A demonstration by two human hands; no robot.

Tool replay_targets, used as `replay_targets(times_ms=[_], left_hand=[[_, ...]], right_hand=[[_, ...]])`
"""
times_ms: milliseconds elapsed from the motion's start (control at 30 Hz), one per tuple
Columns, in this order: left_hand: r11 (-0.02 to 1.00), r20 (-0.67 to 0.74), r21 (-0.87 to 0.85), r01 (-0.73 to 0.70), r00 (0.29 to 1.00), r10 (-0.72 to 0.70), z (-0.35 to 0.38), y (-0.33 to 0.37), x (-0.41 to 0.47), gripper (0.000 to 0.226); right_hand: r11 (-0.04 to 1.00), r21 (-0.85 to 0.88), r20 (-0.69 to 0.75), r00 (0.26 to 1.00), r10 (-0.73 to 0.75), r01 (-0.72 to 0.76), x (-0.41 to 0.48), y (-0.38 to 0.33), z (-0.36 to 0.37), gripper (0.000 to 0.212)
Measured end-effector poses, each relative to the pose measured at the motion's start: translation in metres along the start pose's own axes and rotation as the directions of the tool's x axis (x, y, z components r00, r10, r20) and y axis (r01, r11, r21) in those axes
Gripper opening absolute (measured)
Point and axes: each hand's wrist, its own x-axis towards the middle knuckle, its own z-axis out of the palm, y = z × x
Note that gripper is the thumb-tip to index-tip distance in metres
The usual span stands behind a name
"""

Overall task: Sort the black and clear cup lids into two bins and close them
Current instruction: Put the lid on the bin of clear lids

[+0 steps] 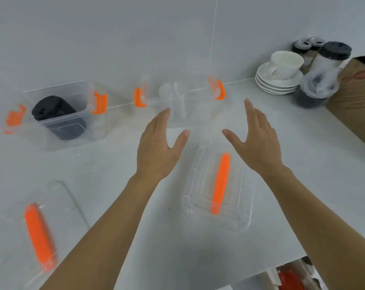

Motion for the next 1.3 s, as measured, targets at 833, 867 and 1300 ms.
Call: replay_targets(times_ms=[833, 867, 1300], left_hand=[[0.886, 0.298, 0.462, -0.046, 0.949, -0.106, 0.101, -0.005, -0.095, 0.069], [0.874, 0.28, 0.485, -0.038, 0.953, -0.114, 0.102, -0.006, -0.097, 0.066], [0.575, -0.107, 0.666, 0.475, 0.823, -0.557, 0.098, -0.006, -0.082, 0.087]], right_hand=[[0.986, -0.119, 0.394, 0.917, -0.058, 0.113, -0.024, 0.086, 0.053, 0.082], [0.986, -0.12, 0.395, 0.917, -0.059, 0.115, -0.024, 0.088, 0.053, 0.08], [0.97, -0.241, 0.291, 0.954, 0.072, 0.001, -0.015, 0.087, 0.061, 0.054]])
